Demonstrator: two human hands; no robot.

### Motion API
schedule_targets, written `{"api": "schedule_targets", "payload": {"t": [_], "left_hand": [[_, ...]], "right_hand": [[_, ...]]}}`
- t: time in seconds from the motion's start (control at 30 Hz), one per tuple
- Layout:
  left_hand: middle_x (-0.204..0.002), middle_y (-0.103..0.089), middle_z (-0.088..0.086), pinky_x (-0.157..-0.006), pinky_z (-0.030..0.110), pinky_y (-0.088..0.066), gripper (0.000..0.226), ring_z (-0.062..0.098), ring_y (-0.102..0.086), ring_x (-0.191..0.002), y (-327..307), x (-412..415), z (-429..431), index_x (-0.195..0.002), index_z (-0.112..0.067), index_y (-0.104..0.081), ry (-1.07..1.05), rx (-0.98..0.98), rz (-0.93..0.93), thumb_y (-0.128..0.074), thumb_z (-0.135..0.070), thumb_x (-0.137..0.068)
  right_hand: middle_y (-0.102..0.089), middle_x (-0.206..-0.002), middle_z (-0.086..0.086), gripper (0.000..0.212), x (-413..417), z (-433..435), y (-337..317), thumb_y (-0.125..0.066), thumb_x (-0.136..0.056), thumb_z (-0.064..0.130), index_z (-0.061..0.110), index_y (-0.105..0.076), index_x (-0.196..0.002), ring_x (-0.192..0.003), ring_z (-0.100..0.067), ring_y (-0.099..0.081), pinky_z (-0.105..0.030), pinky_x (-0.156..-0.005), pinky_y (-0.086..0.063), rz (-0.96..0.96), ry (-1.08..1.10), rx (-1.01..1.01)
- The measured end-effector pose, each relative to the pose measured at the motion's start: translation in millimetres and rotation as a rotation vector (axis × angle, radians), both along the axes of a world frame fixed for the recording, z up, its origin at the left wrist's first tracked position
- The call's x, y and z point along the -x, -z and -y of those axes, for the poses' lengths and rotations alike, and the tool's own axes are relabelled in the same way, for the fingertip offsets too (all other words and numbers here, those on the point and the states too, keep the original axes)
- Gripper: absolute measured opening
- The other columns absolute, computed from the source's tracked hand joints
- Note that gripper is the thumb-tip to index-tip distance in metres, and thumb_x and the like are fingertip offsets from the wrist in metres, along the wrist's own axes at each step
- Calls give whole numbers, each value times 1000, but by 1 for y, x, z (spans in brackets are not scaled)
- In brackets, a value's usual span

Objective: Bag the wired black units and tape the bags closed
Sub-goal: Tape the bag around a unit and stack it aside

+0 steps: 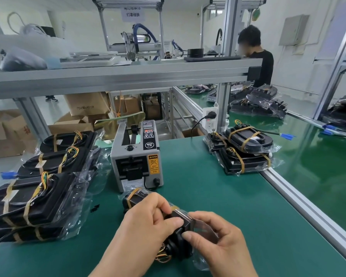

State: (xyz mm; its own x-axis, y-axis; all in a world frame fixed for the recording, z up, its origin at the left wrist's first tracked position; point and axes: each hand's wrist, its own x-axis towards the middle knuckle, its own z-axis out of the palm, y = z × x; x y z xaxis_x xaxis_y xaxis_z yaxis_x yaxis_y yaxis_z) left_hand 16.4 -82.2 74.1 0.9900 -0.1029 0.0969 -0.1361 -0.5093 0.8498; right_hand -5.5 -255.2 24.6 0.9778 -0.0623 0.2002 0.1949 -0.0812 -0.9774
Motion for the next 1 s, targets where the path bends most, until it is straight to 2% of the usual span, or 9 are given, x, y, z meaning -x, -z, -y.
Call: {"api": "schedule_targets", "payload": {"t": [0.13, 0.27, 0.37, 0.43, 0.53, 0.67, 0.83, 0.93, 1.0], "left_hand": [[-53, -51, -8, -53, 12, -40, 29, 2, -44, -48, -4, -5, -6, -84, -40, -56, 69, -12, -33, -82, -37, -71], [-55, -56, -9, -57, 19, -43, 43, 0, -45, -48, -10, -7, -10, -83, -44, -54, 90, -61, -66, -73, -60, -48], [-54, -55, -11, -57, 22, -43, 45, -1, -45, -47, -11, -6, -10, -82, -44, -52, 87, -79, -72, -72, -63, -45], [-54, -55, -11, -57, 21, -43, 44, -1, -45, -47, -12, -6, -9, -82, -43, -52, 89, -78, -74, -70, -62, -47], [-54, -54, -12, -56, 21, -41, 39, -1, -45, -47, -11, -8, -11, -82, -43, -52, 109, -74, -91, -68, -61, -51], [-53, -51, -13, -57, 20, -40, 23, -1, -44, -47, -8, -11, -15, -81, -43, -53, 122, -62, -86, -75, -42, -74], [-54, -52, -13, -51, 13, -35, 20, -1, -44, -47, -4, -10, -14, -83, -41, -54, 101, -60, -74, -73, -38, -80], [-53, -49, -13, -53, 17, -35, 17, -1, -43, -46, -4, -9, -11, -81, -40, -55, 82, -44, -75, -71, -34, -83], [-52, -49, -14, -56, 19, -36, 15, -1, -43, -47, -5, -9, -8, -81, -39, -55, 67, -48, -73, -67, -32, -87]], "right_hand": [[-78, -84, 4, 40, 1, 0, -2, -89, -66, 3, 37, -78, -83, -78, -11, -74, -15, -72, -53, 23, -4, 9], [-78, -84, 5, 41, 2, -2, -4, -89, -67, 3, 38, -77, -83, -76, -10, -74, -14, -71, -52, 35, -31, 25], [-78, -86, 8, 41, 3, -1, -3, -89, -68, 5, 40, -75, -84, -80, -11, -75, -11, -71, -52, 42, -27, 50], [-77, -89, 8, 40, 2, -1, -3, -89, -69, 9, 41, -74, -86, -83, -14, -74, -16, -74, -55, 46, -38, 75], [-77, -95, 6, 41, 0, -2, -2, -91, -66, 13, 41, -74, -90, -87, -18, -73, -32, -84, -58, 34, -30, 79], [-77, -94, 0, 38, -3, -3, 0, -90, -65, 10, 36, -77, -89, -88, -22, -74, -47, -87, -58, 33, -2, 52], [-77, -95, -4, 37, -3, -2, 4, -89, -67, 8, 32, -77, -92, -88, -29, -73, -53, -84, -58, 2, 1, 26], [-77, -95, -3, 34, -2, -2, 3, -88, -67, 12, 33, -76, -90, -85, -30, -74, -54, -73, -59, -10, -2, -1], [-77, -96, -4, 33, -3, -2, 3, -87, -65, 13, 31, -76, -91, -86, -29, -74, -51, -76, -59, -5, -9, -19]]}}
